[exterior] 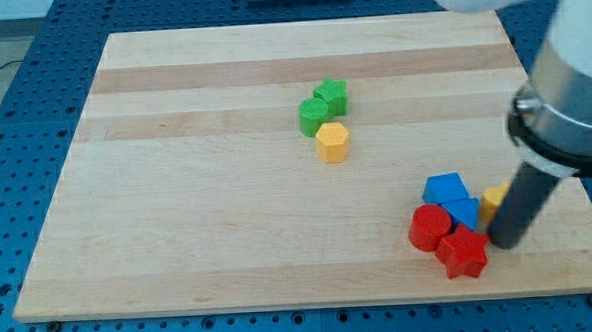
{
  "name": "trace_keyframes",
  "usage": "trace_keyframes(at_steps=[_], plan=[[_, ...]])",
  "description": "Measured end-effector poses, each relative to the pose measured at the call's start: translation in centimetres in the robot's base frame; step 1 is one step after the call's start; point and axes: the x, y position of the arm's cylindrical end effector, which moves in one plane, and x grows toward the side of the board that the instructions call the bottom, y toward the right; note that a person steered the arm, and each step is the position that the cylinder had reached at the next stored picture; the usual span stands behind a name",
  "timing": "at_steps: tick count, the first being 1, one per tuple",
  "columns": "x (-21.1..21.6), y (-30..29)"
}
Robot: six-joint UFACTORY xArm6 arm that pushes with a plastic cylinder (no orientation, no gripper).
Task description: Put the yellow heart at the top of the blue cube
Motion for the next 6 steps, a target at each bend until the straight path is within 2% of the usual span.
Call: trace_keyframes(at_steps=[1,2,5,6], plan=[[0.4,4.1],[-0.8,4.8],[-6.6,-5.5],[-7.2,-7.5]])
